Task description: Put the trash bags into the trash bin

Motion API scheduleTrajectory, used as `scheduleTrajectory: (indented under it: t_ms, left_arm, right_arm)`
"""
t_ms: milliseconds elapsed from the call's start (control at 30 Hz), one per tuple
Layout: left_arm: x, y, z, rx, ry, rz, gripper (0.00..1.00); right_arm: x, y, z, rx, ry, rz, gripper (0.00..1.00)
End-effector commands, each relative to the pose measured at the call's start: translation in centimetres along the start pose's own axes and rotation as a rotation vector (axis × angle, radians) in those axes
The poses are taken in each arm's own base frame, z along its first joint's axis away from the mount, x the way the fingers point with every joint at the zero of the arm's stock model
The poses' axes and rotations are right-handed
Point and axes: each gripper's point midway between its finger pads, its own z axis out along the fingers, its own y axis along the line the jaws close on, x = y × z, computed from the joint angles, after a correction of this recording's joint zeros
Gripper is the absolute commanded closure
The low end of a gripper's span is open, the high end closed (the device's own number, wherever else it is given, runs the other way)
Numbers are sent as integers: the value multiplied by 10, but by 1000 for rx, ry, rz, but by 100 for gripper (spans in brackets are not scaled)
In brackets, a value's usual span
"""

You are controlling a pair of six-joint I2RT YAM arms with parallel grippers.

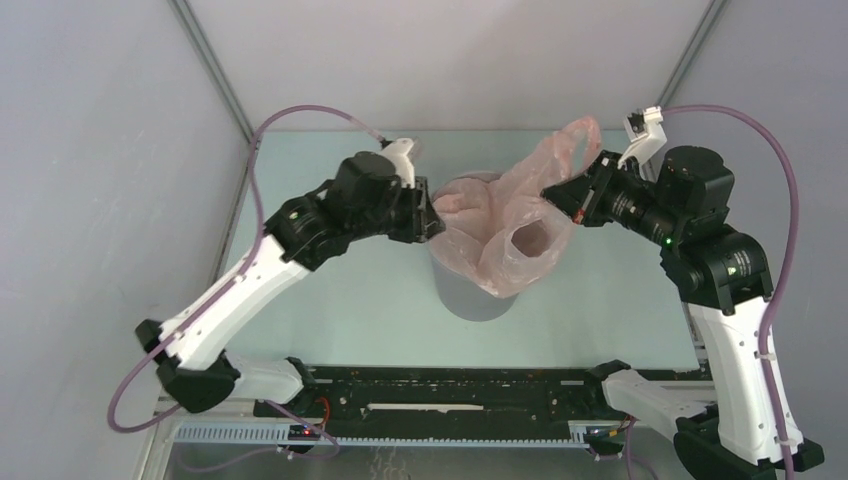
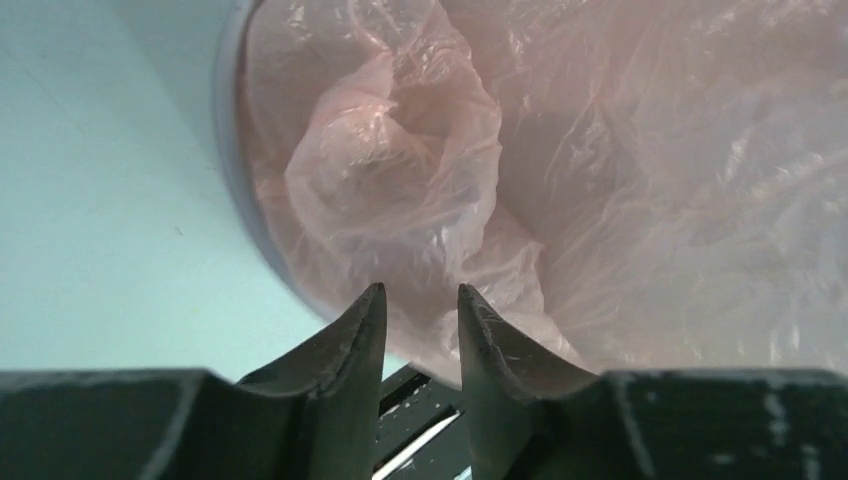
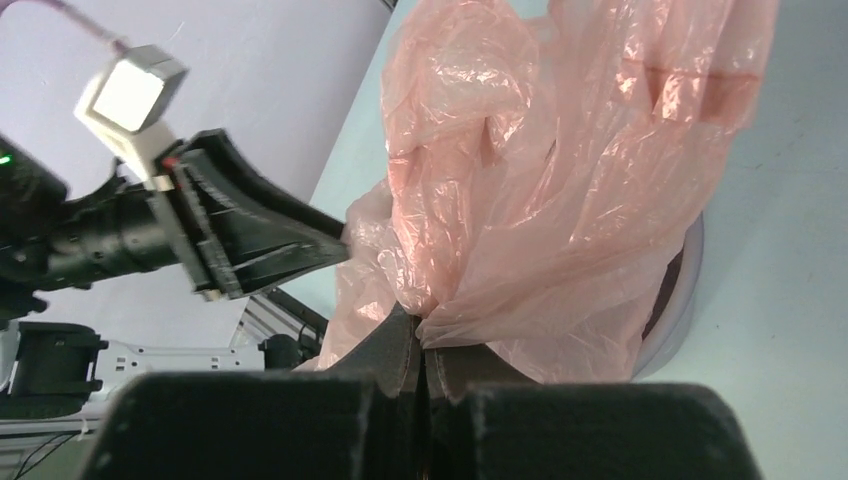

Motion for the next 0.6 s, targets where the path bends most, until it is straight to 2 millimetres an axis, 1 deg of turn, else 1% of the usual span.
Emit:
scheduleTrajectory:
  t_ms: [0,100,167,233,267,300,333,367,467,500,533,567]
  left_arm:
    - [-8,-32,42,93,30,16,70]
    - [-4,-41,69,83,70,45,73]
    - [8,-33,91,42,129,63,73]
    - [22,-21,105,-14,200,87,80]
    - [25,-17,108,-31,228,103,84]
    - [26,-16,107,-37,245,118,86]
    - [24,-17,104,-29,242,136,86]
    - [21,-17,101,-23,226,143,83]
    - [2,-19,81,-10,133,124,66]
    - [-5,-21,71,0,105,108,55]
    - [-12,-22,62,10,77,92,52]
    - [-19,-23,53,21,46,74,52]
  right_arm:
    - [-4,12,3,-57,-1,-11,100]
    - [1,13,5,-66,13,3,100]
    - [3,12,8,-64,16,12,100]
    - [3,13,12,-71,9,16,100]
    - [3,14,14,-75,15,17,100]
    - [4,15,16,-81,27,12,100]
    - [5,16,18,-83,37,-3,100]
    - [7,15,21,-81,47,-22,100]
    - [7,10,30,-65,61,-59,100]
    - [6,9,34,-61,64,-67,100]
    - [6,9,38,-58,66,-71,100]
    - [5,9,41,-58,65,-72,100]
